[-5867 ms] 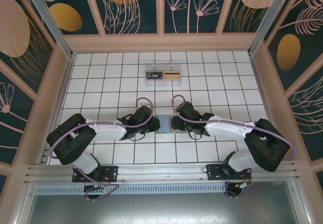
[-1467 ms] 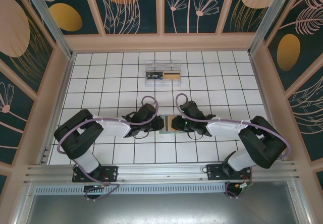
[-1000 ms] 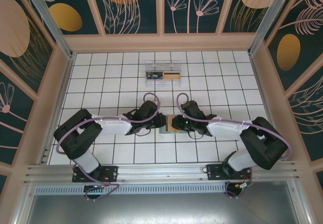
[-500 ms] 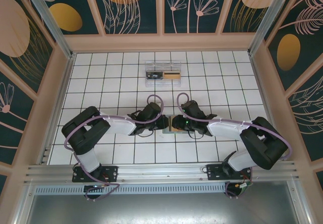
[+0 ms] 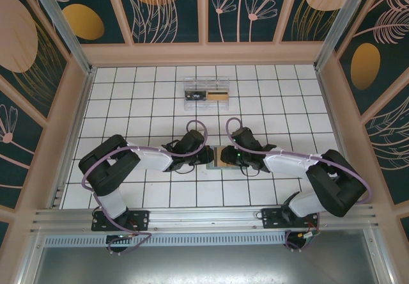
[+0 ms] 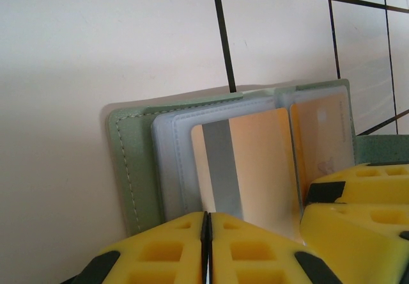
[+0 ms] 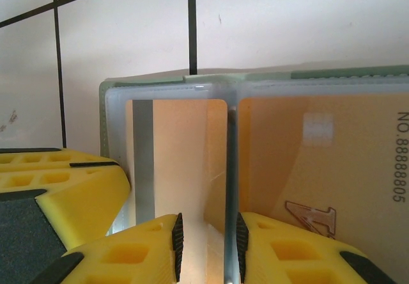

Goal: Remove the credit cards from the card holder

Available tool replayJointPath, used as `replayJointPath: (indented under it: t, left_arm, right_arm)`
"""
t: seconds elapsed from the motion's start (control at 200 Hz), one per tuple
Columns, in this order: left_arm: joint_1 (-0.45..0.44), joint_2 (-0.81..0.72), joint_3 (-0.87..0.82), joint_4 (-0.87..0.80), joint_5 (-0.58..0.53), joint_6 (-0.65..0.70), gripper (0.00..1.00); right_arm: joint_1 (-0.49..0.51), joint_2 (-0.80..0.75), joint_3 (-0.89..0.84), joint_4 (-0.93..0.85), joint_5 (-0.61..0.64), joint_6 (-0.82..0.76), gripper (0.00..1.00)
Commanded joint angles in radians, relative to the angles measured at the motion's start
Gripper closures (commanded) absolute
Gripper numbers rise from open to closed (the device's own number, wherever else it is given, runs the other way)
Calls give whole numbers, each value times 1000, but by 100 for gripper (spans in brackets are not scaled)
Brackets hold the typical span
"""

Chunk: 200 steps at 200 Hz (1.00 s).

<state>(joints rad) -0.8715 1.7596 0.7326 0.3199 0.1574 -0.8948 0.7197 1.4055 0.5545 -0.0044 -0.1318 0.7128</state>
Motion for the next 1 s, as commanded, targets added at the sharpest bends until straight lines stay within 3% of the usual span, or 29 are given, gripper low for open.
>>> replayJointPath:
  t: [0.0,0.47,0.861,0.996]
  left_arm:
    - [-9,49,-19,-94,-9,-6,88]
    - [-10,60,-24,-79,2,-9,88]
    - [-11,54,-24,-83,-1,-9,88]
    - [-11,50,-26,-90,-5,-9,88]
  right_arm:
    - [-6,14,8,-3,-4,-13,69]
    - [-9,30,5,30,-61,-12,70]
    - [-53,13,-39,95,-137,-3,100]
    - [-65,8,-49,95,-138,-1,100]
